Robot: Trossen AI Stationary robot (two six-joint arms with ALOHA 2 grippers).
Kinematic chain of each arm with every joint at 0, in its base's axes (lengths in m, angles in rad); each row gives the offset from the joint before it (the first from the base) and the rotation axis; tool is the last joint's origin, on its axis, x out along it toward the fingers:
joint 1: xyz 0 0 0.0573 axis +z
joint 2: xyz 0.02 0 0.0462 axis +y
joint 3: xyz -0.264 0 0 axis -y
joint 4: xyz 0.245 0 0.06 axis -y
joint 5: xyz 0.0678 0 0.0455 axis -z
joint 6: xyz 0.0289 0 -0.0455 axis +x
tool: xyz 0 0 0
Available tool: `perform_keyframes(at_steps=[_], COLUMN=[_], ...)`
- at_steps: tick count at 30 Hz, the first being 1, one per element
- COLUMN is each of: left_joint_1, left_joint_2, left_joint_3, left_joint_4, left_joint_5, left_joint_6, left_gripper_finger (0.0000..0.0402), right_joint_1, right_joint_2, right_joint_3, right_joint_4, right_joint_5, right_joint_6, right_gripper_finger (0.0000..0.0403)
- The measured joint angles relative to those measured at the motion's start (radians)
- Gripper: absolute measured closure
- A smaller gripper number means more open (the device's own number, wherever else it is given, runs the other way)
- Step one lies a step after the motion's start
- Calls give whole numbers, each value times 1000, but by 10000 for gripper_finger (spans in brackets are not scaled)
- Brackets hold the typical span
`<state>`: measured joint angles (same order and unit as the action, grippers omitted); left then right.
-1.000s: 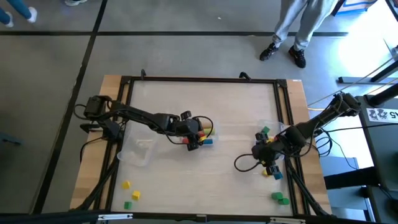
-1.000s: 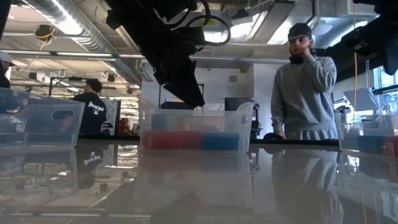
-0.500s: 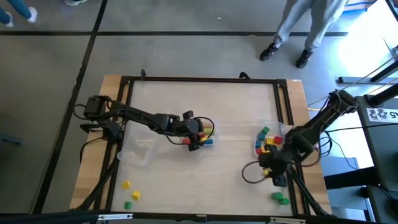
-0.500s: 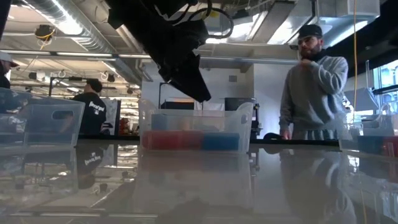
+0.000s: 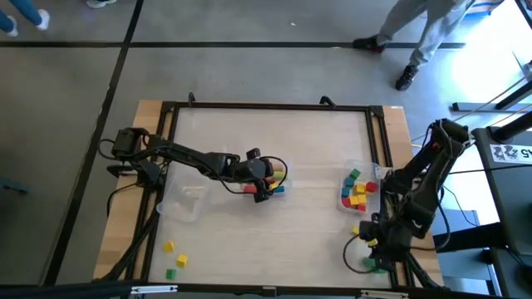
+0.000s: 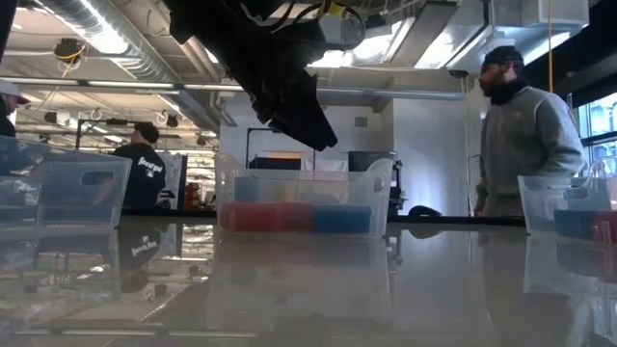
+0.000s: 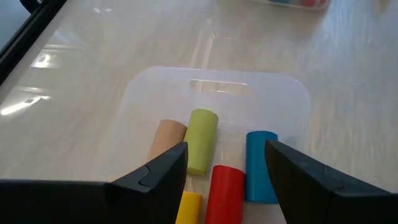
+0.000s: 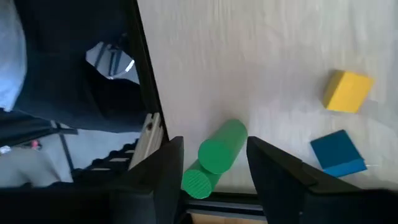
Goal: Sort blocks by size
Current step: Put the green cylinder block into the center transparent bin
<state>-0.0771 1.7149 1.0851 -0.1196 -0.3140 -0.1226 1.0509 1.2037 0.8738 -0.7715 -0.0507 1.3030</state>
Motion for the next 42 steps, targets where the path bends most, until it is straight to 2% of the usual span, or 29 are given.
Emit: perform_keyframes(at_steps=[6, 16, 22, 27, 42], left_joint_1=[0, 0, 0, 0, 0], left_joint_2=[0, 0, 0, 0, 0], left_joint_3=[0, 0, 0, 0, 0], left_joint_4=[2, 1, 0, 0, 0], left_joint_5=[0, 0, 0, 0, 0], left_joint_6=[3, 23, 25, 27, 26], left_gripper_finger=[192, 192, 192, 192, 192], right_joint_1=[18, 17, 26, 51, 89], right_joint_2=[57, 60, 128, 196, 274], right_joint_3=[0, 0, 1, 1, 0], right_joint_4=[17, 44, 90, 91, 61], right_joint_5=[-3, -19, 6, -24, -63], right_joint_6=[13, 18, 25, 35, 76], right_gripper_finger=[221, 221, 221, 221, 221])
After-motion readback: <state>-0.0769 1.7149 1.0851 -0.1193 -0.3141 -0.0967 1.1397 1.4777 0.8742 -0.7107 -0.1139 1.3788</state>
